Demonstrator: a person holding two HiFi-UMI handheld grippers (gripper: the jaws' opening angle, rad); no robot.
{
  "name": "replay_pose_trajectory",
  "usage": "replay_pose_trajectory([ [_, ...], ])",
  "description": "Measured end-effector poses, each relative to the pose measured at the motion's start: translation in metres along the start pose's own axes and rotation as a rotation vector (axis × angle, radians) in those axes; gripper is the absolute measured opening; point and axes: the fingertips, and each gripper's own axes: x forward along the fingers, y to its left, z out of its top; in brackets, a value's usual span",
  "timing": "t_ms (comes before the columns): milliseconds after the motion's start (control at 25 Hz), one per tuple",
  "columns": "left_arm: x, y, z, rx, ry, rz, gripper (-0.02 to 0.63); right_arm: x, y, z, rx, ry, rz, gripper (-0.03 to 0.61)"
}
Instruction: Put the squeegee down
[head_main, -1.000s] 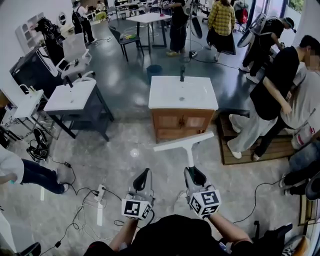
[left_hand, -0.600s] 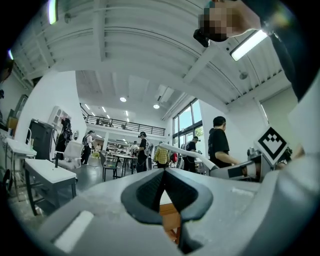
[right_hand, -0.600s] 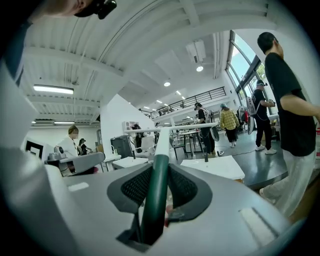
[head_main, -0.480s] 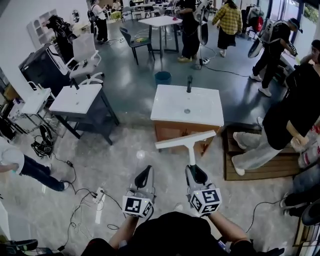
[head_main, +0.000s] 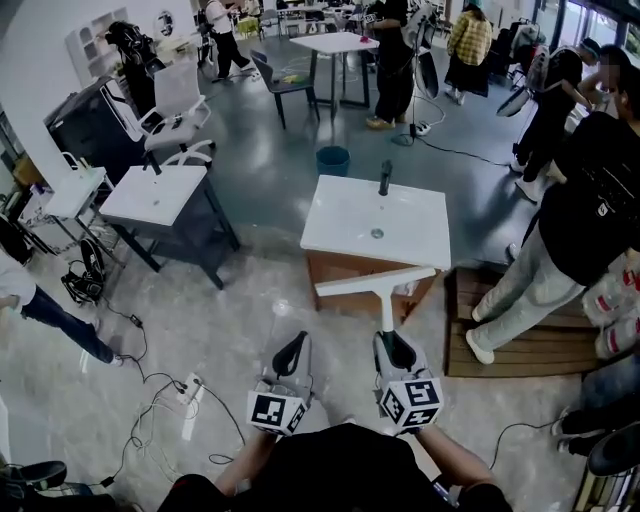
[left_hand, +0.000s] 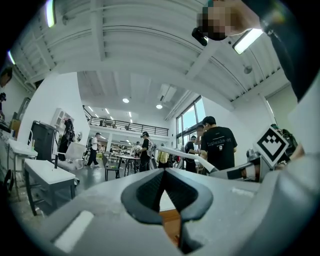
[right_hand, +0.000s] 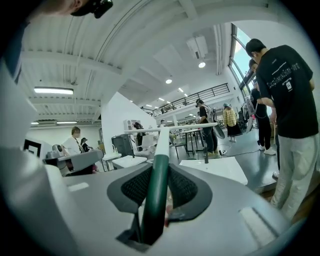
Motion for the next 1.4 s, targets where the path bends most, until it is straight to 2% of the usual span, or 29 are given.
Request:
replay_pose_trajectory([
  [280, 0.041, 0.022, -0.009, -0.018, 0.002, -0.021, 0.002, 0.032, -0.016, 0.002, -0.005, 0.011, -0.033, 0.097],
  [480, 0.092, 0.043, -0.014, -0.018, 0.003, -0.079, 0.002, 0.073, -0.039, 0.008, 0.019, 0.031, -0.083, 0.097],
  [640, 0.136, 0.069, -0.016, -0.039, 0.016, -0.090, 0.002, 0.111, -0.054, 0.021, 0.021, 0.025, -0.123, 0.097],
  [960, 0.208, 0.118, -0.014, -0.090, 0.024, -0.181, 0.002, 0.187, -0.070, 0.038, 0.041, 0.017, -0.213, 0.097],
  [1200, 0.234, 0.168, -0.014, -0.035, 0.009, -0.217, 0.002, 0.243, -0.062, 0.043, 0.069, 0.004, -0.234, 0.097],
  [1400, 0.246, 0.192, -0.012, -0.047, 0.013, -0.210, 0.002, 0.273, -0.059, 0.039, 0.073, 0.037, -0.231, 0.097],
])
